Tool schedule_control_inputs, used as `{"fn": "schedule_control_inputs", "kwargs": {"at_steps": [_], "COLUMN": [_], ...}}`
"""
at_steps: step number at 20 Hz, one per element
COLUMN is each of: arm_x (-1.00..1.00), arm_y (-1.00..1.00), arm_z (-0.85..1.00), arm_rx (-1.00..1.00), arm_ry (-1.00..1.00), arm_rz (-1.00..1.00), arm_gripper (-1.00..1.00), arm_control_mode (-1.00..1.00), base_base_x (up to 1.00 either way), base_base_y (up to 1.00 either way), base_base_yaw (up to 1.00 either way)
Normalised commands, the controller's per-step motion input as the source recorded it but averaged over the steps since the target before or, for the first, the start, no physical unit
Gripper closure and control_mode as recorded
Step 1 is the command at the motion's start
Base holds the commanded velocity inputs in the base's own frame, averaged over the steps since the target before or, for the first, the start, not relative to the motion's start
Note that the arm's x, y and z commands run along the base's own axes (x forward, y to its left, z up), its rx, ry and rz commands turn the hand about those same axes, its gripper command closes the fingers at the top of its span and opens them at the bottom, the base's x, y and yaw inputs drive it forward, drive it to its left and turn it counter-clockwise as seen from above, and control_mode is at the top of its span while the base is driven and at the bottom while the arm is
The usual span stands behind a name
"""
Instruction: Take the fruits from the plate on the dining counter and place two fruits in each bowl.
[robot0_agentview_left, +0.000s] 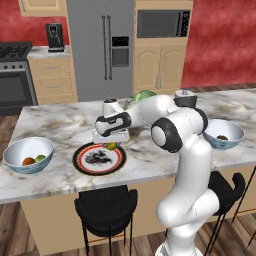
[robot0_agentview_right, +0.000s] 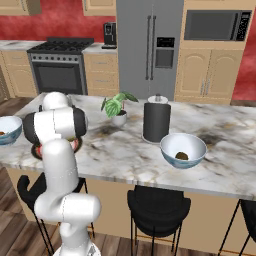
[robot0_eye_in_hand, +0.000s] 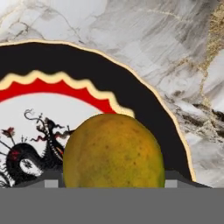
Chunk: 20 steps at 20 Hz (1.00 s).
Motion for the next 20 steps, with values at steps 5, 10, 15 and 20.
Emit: {"fn": "schedule_control_inputs", "kwargs": {"at_steps": [5,10,15,20], "arm_x": [-0.49,-0.57,-0.55,-0.72], "arm_y": [-0.6,-0.99,-1.0,-1.0], "arm_z": [0.57,0.53,0.55,0.48], "arm_rx": [-0.2,-0.06,0.0,0.0], "arm_ry": [-0.09,-0.11,-0.05,-0.01], "arm_rz": [-0.05,-0.01,0.0,0.0], "arm_gripper": [1.0,1.0,1.0,1.0], "arm_control_mode": [-1.0,-1.0,-1.0,-1.0], "base_base_x": [0.0,0.0,0.0,0.0], "base_base_y": [0.0,0.0,0.0,0.0], "base_base_yaw": [0.0,0.0,0.0,0.0]}}
